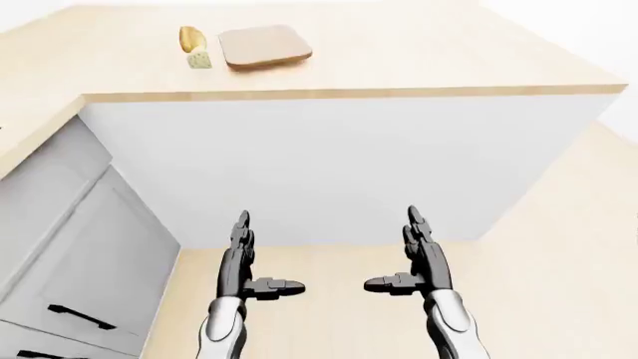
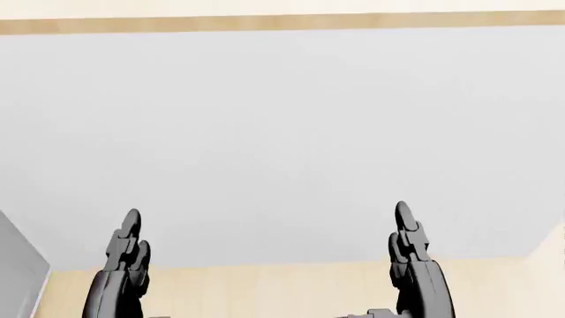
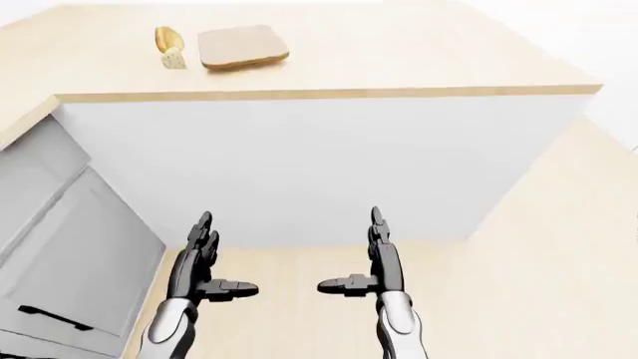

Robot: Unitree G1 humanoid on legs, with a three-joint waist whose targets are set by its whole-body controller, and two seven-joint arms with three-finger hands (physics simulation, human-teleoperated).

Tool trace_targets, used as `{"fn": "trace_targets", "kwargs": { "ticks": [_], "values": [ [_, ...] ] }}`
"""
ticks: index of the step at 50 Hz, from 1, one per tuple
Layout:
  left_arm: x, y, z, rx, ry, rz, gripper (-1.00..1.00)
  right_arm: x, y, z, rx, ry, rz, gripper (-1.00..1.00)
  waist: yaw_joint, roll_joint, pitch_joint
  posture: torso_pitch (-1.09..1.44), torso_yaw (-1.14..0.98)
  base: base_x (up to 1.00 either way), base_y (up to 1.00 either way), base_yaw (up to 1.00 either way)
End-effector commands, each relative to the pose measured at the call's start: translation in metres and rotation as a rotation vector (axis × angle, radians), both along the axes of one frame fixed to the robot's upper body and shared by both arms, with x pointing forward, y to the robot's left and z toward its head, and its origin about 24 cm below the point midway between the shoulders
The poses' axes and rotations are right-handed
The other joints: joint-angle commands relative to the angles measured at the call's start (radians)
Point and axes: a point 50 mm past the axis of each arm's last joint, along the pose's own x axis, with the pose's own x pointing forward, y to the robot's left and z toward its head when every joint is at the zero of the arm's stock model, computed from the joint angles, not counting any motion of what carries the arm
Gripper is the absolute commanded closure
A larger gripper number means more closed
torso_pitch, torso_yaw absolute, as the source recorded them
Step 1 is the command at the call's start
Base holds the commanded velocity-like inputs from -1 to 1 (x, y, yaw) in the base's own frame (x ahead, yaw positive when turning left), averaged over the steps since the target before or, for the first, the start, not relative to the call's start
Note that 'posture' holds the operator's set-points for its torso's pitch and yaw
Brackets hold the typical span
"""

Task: Place the bread and cheese on the cutting board.

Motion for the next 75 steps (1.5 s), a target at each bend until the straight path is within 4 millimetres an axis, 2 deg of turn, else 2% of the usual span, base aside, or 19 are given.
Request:
{"fn": "trace_targets", "kwargs": {
  "ticks": [1, 3, 5, 8, 20, 30, 32, 36, 41, 47, 54, 55, 57, 60, 69, 70, 71, 72, 75],
  "values": [
    [0.01, 0.0, 0.032, 0.011, -0.188, 0.003, -1.0, 0.008, 0.001, 0.032, -0.021, -0.181, 0.006, -1.0, -0.002, -0.008, -0.001, 0.0, 0.0, 0.0, 0.0, 0.0],
    [0.011, 0.001, 0.032, 0.014, -0.192, 0.005, -1.0, 0.008, 0.001, 0.03, -0.031, -0.18, 0.003, -1.0, 0.007, -0.001, -0.061, 0.0, 0.0, 0.0, 0.0, 0.0],
    [0.01, 0.001, 0.034, 0.014, -0.193, 0.006, -1.0, 0.008, 0.002, 0.031, -0.043, -0.182, 0.005, -1.0, 0.006, -0.006, -0.018, 0.0, 0.0, 0.0, 0.0, 0.0],
    [0.01, 0.001, 0.034, 0.014, -0.197, 0.008, -1.0, 0.007, 0.003, 0.031, -0.049, -0.182, 0.007, -1.0, 0.007, -0.007, -0.075, 0.0, 0.0, 0.0, 0.0, 0.0],
    [0.028, 0.008, 0.051, -0.02, -0.243, 0.055, -1.0, 0.02, 0.003, 0.039, -0.085, -0.213, 0.011, -1.0, 0.008, -0.003, -0.089, 0.0, 0.0, 0.0, 0.0, 0.0],
    [0.13, 0.023, 0.149, -0.116, -0.395, 0.164, -1.0, 0.118, -0.005, 0.149, -0.05, -0.422, -0.062, -1.0, 0.006, -0.001, -0.104, 0.0, 0.0, 0.0, 0.0, 0.0],
    [0.138, 0.027, 0.165, -0.107, -0.428, 0.196, -1.0, 0.123, -0.005, 0.172, -0.012, -0.456, -0.067, -1.0, 0.006, 0.0, -0.105, 0.0, 0.0, 0.0, 0.0, 0.0],
    [0.144, 0.02, 0.247, -0.164, -0.523, 0.187, -1.0, 0.122, -0.013, 0.238, -0.029, -0.537, -0.092, -1.0, 0.004, -0.001, -0.101, 0.0, 0.0, 0.0, 0.0, 0.0],
    [0.093, 0.013, 0.324, -0.114, -0.528, 0.058, -1.0, 0.098, -0.008, 0.302, -0.049, -0.596, -0.063, -1.0, 0.003, -0.002, -0.08, 0.0, 0.0, 0.0, 0.0, 0.0],
    [0.037, 0.006, 0.345, -0.065, -0.552, 0.029, -1.0, 0.058, 0.0, 0.322, -0.072, -0.614, -0.053, -1.0, 0.002, 0.008, -0.048, 0.0, 0.0, 0.0, 0.0, 0.0],
    [0.023, 0.009, 0.347, -0.075, -0.569, 0.013, -1.0, 0.034, 0.009, 0.336, -0.101, -0.681, -0.025, -1.0, 0.005, 0.01, -0.037, 0.0, 0.0, 0.0, 0.0, 0.0],
    [0.024, 0.011, 0.345, -0.072, -0.567, 0.017, -1.0, 0.033, 0.009, 0.337, -0.1, -0.689, -0.027, -1.0, 0.002, 0.017, -0.053, 0.0, 0.0, 0.0, 0.39, 0.0],
    [0.025, 0.012, 0.343, -0.064, -0.566, 0.022, -1.0, 0.032, 0.011, 0.337, -0.101, -0.69, -0.02, -1.0, 0.007, -0.035, -0.04, 0.0, 0.0, 0.07, 0.87, 0.0],
    [0.024, 0.011, 0.343, -0.052, -0.568, 0.032, -1.0, 0.029, 0.011, 0.34, -0.099, -0.704, -0.015, -1.0, -0.001, -0.044, -0.059, 0.0, 0.0, 0.08, 0.88, 0.0],
    [0.024, 0.006, 0.341, -0.116, -0.537, -0.014, -1.0, 0.026, 0.012, 0.342, -0.065, -0.726, 0.003, -1.0, -0.021, 0.031, -0.035, 0.0, 0.0, 0.08, 0.86, 0.0],
    [0.025, 0.007, 0.341, -0.116, -0.537, -0.014, -1.0, 0.026, 0.013, 0.343, -0.064, -0.728, 0.004, -1.0, -0.029, 0.081, -0.044, 0.0, 0.0, 0.08, 0.28, 0.0],
    [0.025, 0.007, 0.341, -0.116, -0.537, -0.013, -1.0, 0.026, 0.012, 0.343, -0.062, -0.729, 0.003, -1.0, -0.028, 0.178, -0.059, 0.0, 0.0, 0.09, 0.12, 0.0],
    [0.025, 0.007, 0.341, -0.116, -0.537, -0.012, -1.0, 0.027, 0.012, 0.343, -0.06, -0.728, 0.002, -1.0, -0.026, 0.116, -0.02, 0.0, 0.0, 0.09, 0.03, 0.0],
    [0.025, 0.006, 0.341, -0.114, -0.54, -0.013, -1.0, 0.025, 0.013, 0.345, -0.055, -0.735, 0.01, -1.0, -0.019, 0.11, -0.05, 0.0, 0.0, 0.1, 0.0, 0.0]
  ]
}}
